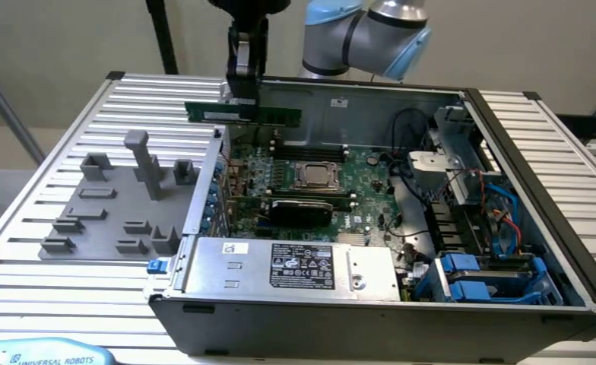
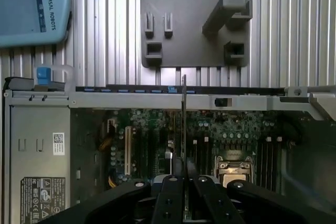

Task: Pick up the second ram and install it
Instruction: 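Pick up the second ram and move it above second insertion slot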

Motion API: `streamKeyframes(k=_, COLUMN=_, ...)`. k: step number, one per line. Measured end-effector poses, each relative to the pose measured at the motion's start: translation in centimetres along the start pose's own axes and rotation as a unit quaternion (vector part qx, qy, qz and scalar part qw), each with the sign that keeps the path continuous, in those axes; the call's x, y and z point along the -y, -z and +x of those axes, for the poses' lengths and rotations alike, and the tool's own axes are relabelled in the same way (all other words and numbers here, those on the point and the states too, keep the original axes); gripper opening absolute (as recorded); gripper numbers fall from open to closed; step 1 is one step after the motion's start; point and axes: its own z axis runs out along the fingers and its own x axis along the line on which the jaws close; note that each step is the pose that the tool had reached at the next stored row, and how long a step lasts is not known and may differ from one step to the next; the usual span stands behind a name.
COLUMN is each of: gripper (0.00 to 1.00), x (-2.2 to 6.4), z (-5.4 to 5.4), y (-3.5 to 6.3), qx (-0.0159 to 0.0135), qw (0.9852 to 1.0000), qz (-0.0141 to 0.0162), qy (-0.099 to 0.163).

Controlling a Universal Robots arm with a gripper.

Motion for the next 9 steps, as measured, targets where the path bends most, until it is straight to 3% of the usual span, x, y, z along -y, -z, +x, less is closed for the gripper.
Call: streamKeyframes(k=9, gripper=0.13, x=4.04, z=-1.2, y=-1.30, qx=0.0001, qw=1.0000, qz=-0.0001, qy=0.000)
